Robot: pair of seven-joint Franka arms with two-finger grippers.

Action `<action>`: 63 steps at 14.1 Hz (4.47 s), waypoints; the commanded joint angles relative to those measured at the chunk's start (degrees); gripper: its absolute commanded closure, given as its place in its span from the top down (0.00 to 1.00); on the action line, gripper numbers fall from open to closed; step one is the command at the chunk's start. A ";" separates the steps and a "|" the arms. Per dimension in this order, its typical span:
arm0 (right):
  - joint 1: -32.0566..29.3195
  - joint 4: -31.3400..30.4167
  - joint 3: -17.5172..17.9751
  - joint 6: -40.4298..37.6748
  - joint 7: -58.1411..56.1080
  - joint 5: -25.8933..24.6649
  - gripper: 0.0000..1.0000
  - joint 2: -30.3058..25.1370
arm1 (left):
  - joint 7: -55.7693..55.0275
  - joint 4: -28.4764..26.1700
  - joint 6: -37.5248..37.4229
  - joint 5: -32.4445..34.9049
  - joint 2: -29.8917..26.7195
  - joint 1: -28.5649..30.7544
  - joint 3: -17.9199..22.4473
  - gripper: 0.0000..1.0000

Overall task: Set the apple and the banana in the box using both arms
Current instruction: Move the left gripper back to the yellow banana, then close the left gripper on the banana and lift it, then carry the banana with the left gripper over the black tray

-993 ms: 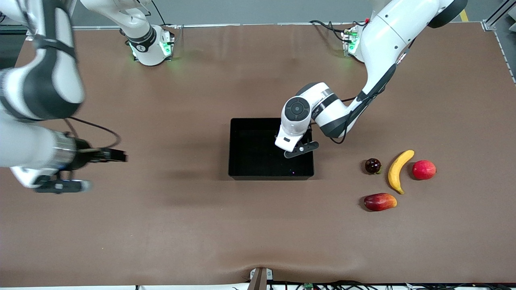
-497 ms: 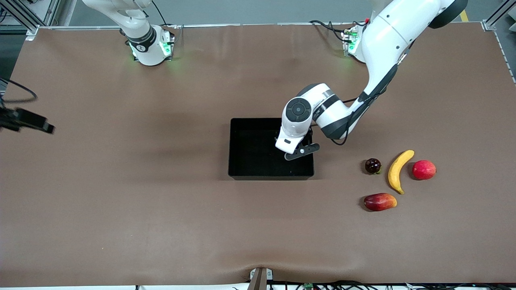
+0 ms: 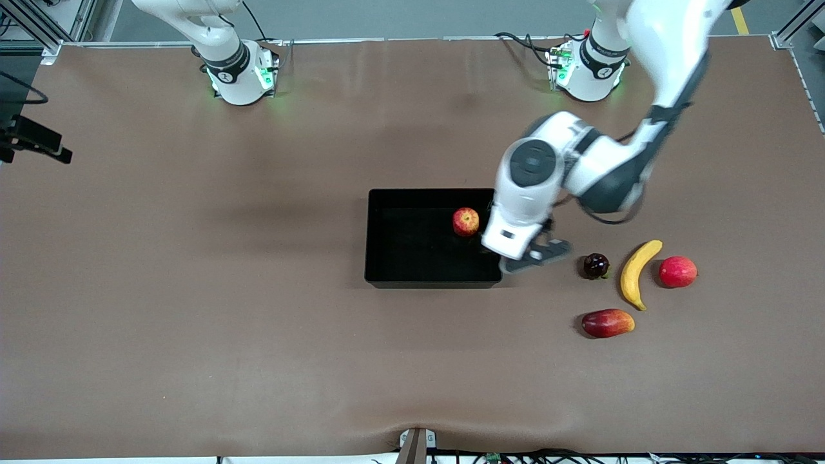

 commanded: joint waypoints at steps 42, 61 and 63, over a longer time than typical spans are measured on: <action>1.19 -4.03 1.32 2.41 -0.51 -3.62 1.00 -3.89 | 24.63 -6.09 -2.37 0.60 -0.32 23.20 -18.94 0.00; 0.40 -4.03 1.32 2.15 -0.51 -3.53 1.00 -3.80 | -9.33 17.47 16.26 -0.81 20.07 -24.53 6.88 0.00; 0.48 -4.03 1.32 2.06 -0.51 -3.62 1.00 -3.80 | -10.56 17.56 19.33 -0.81 21.74 -27.88 10.05 0.00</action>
